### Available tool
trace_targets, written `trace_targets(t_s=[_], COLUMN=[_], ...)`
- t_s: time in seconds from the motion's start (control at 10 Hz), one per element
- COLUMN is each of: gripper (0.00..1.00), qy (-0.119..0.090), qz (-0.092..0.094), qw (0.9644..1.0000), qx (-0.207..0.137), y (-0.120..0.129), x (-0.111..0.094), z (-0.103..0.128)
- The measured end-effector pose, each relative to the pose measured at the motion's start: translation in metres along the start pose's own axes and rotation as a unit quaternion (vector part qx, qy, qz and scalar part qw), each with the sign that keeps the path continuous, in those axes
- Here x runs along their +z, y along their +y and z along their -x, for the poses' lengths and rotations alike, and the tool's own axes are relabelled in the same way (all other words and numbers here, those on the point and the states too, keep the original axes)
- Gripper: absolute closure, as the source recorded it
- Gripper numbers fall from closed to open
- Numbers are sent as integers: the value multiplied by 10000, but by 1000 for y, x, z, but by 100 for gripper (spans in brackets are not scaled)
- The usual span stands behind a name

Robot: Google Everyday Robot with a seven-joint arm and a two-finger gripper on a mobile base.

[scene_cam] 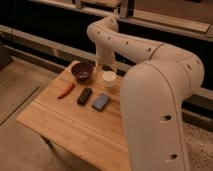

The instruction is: Pick up the ceramic cup

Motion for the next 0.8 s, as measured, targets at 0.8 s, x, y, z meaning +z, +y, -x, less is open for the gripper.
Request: trace_targets(t_s=[0.8], gripper=[35], qy=[-251], qz=[270], qw=[9978], qx=[-543], y=[12], x=[3], z=[5])
